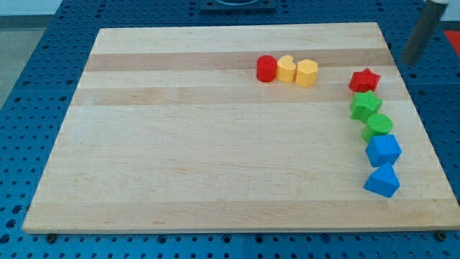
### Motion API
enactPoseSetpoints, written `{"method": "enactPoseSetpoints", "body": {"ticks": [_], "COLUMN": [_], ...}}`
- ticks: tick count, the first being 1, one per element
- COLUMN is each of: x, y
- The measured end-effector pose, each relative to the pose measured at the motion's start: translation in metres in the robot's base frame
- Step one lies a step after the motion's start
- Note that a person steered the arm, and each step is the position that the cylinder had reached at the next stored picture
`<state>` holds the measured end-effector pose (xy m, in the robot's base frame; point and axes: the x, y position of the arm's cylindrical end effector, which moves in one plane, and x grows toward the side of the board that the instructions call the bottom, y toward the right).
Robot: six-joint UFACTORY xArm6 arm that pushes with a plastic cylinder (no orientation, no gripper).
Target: Push the red star into the yellow hexagon
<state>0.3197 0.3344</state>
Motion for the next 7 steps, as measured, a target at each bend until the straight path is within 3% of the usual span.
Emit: {"method": "enactPoseSetpoints", "body": {"ticks": [2, 4, 7], "x": [0.1, 0.098, 0.048], "y": [0.0, -0.076, -0.144]}}
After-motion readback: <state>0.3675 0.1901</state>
